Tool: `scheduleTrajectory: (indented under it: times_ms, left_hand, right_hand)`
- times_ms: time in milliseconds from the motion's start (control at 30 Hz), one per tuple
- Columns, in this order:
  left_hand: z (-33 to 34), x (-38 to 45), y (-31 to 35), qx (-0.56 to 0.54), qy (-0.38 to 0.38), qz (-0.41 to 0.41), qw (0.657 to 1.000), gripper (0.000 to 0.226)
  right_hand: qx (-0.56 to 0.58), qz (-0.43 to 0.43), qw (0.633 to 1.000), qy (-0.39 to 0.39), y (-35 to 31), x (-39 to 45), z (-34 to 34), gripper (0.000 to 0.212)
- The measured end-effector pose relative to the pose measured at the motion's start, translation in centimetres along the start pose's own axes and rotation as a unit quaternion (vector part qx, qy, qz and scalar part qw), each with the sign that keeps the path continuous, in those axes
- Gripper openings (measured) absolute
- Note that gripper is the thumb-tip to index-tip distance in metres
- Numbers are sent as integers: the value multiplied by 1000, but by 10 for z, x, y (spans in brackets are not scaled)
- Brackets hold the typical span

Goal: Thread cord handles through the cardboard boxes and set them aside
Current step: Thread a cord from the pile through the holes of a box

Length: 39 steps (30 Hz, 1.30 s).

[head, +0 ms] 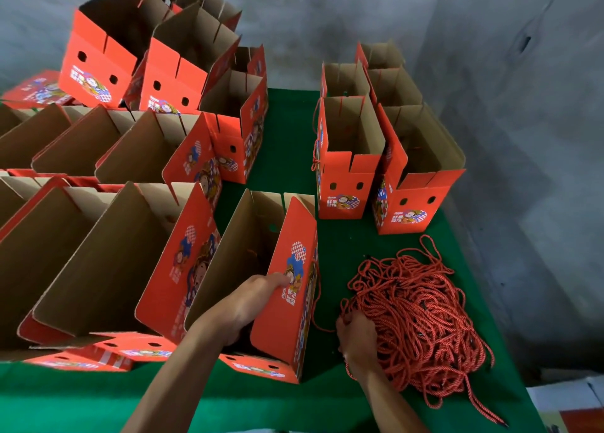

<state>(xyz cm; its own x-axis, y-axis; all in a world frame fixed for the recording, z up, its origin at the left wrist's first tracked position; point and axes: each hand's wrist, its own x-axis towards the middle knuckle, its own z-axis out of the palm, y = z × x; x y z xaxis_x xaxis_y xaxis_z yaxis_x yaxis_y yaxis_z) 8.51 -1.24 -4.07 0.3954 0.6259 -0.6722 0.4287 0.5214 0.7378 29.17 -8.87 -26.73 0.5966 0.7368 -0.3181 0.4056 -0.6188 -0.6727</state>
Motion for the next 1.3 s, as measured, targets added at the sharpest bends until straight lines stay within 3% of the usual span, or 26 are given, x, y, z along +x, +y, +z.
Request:
scheduleTrajectory:
  times_ms: [133,200,333,467,633,767,1067,1300]
  left_hand:
    - [0,-1,0,3,-1,-5,1000,37]
    - [-4,-1,-1,-3,0,-6,1000,39]
    - [-12,-3,0,-15,3,-4,1000,43]
    - [-12,-4,0,-18,5,-9,1000,44]
    - [-18,-8,1,-54,9,-18,998,44]
    - [-27,-7,-2,-77,15,-20,997,46]
    - [-24,-7,-3,-95,11,-19,995,46]
    - [-18,-6,-2,-75,10,-15,997,45]
  right_hand:
    - [-58,-42,997,8,-6,-6,-10,20]
    - [-29,-88,996,9,-7,-13,-18,19]
    - [187,-94,978,-20,-26,-36,-35,8]
    - [373,-66,923,-68,-62,-62,-47,11]
    - [375,-107,910,-141,-78,-94,-46,10]
    - [352,-104,921,-133,-79,-99,-46,8]
    - [421,-116,890,-130,-88,-104,-41,22]
    - [478,-65,863,-147,-92,-103,-43,9]
